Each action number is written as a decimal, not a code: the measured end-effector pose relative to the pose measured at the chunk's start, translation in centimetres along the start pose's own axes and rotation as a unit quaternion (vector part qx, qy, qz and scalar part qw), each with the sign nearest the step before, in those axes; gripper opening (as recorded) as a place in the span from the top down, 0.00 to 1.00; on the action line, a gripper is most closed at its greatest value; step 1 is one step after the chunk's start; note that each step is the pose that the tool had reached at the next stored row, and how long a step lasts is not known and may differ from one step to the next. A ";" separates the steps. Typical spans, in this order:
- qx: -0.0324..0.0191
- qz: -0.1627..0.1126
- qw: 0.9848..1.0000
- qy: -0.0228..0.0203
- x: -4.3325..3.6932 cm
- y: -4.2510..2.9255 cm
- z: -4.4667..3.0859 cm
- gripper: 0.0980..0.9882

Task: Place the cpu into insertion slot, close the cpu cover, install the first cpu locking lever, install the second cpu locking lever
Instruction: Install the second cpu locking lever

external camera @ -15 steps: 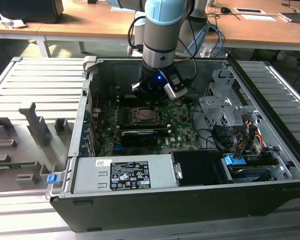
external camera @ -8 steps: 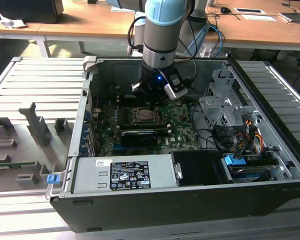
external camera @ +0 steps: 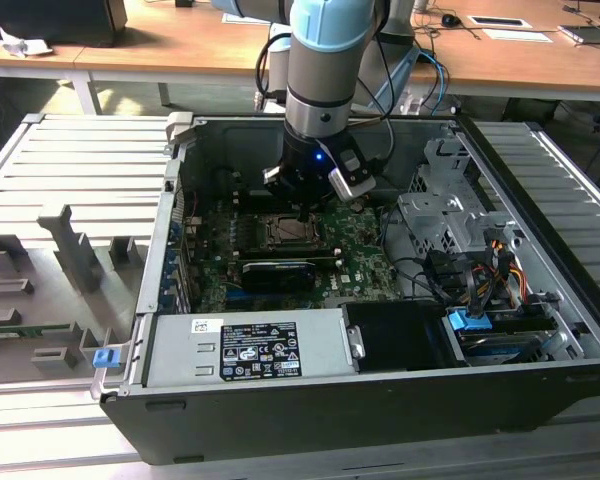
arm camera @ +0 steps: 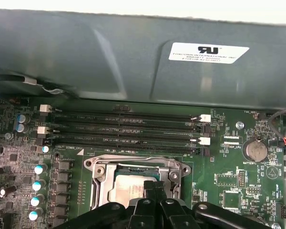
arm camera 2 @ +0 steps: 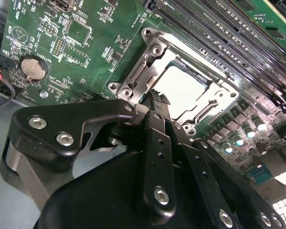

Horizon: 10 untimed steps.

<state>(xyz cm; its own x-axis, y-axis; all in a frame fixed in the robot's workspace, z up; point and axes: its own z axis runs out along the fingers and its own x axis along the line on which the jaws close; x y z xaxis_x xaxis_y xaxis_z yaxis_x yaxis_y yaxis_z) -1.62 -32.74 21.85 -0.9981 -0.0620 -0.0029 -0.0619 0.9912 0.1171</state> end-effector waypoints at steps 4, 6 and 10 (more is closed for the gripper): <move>0.000 0.000 1.000 0.000 0.00 -0.02 -0.08 0.99; 0.000 0.000 1.000 0.000 -0.01 0.00 -0.20 0.99; 0.000 0.000 1.000 0.000 -0.01 0.00 -0.23 0.99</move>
<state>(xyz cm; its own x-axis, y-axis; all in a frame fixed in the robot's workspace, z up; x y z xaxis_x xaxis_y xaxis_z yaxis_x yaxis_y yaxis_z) -1.62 -32.77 22.08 -0.9981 -0.0613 -0.0029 -0.0612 0.9912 0.1171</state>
